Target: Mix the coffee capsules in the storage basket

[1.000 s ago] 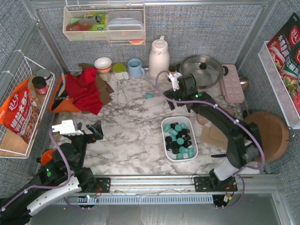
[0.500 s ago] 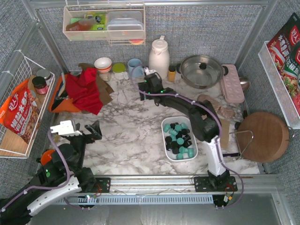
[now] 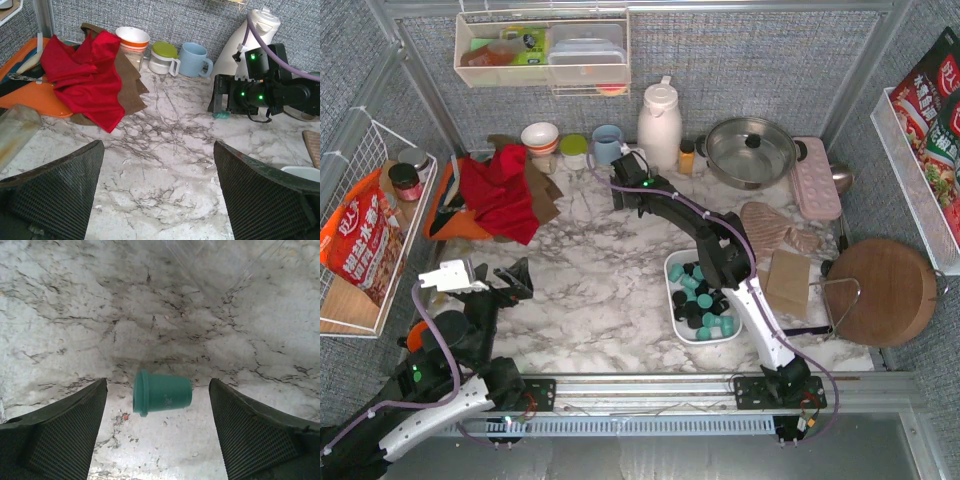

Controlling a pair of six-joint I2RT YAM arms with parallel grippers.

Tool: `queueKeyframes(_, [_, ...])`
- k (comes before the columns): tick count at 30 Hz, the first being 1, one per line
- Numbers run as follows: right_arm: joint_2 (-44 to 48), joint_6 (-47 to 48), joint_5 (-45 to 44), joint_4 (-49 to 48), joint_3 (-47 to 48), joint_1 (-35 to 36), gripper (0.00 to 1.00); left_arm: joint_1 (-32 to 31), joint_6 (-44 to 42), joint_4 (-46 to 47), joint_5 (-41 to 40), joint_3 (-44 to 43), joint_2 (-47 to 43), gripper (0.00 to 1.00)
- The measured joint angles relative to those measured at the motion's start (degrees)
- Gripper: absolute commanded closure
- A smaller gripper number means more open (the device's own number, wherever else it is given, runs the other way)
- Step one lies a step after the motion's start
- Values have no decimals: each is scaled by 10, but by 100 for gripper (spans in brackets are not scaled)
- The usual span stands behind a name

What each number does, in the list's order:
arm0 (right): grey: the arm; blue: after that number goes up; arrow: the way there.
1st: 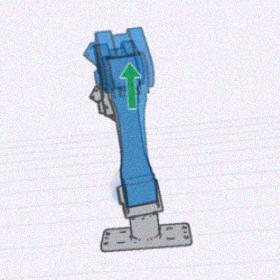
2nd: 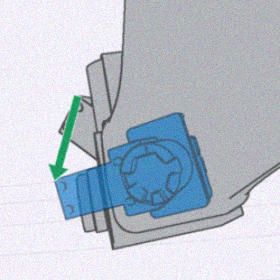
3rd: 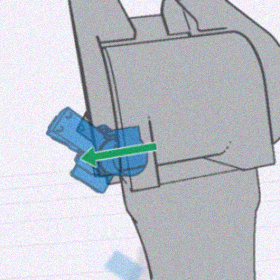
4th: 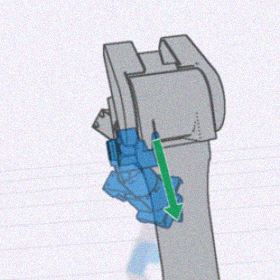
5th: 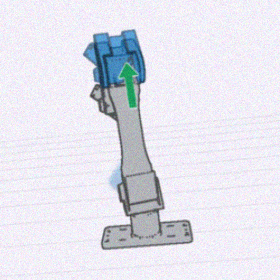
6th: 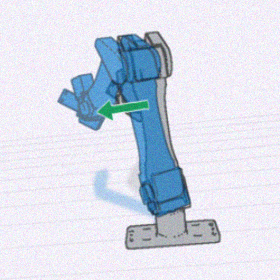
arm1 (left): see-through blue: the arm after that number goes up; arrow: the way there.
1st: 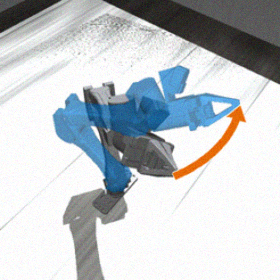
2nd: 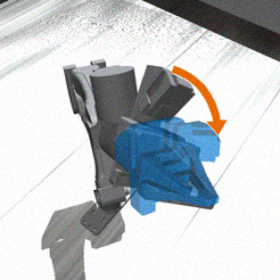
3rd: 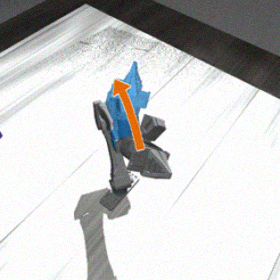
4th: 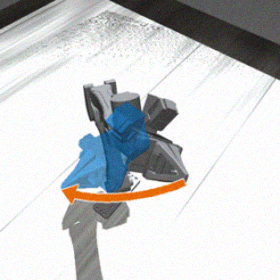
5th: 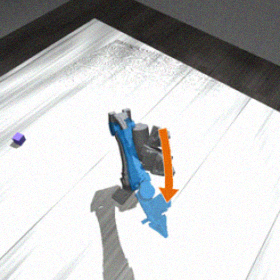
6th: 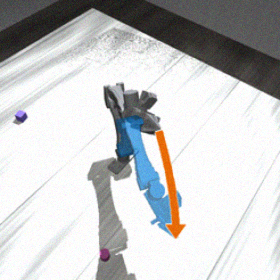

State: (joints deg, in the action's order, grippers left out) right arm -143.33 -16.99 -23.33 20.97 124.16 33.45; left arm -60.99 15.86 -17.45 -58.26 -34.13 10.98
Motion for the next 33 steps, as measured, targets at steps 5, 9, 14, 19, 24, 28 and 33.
queueKeyframes(5, [-26, -27, 38, 55, 37, -17, 24, 0, 0, 0, 3, 0, -13, 1])
queueKeyframes(9, [-25, -44, 55, 61, 28, -24, 36, 0, 0, 2, 3, 0, -21, 1])
queueKeyframes(14, [-21, -60, 67, 57, 22, -29, 47, 0, 0, 2, 3, 1, -23, 1])
queueKeyframes(19, [-19, -64, 76, 47, 17, -30, 54, 0, 0, 2, 3, 1, -25, 1])
queueKeyframes(24, [13, -61, 86, 41, -28, -29, 55, 0, 0, 2, 3, 1, -25, 1])
queueKeyframes(28, [64, -46, 79, 31, -84, -29, 55, 0, -1, 3, 3, 2, -23, 1])
queueKeyframes(33, [129, -16, 62, 8, -142, -27, 55, 0, -3, 2, 2, 2, -15, 1])
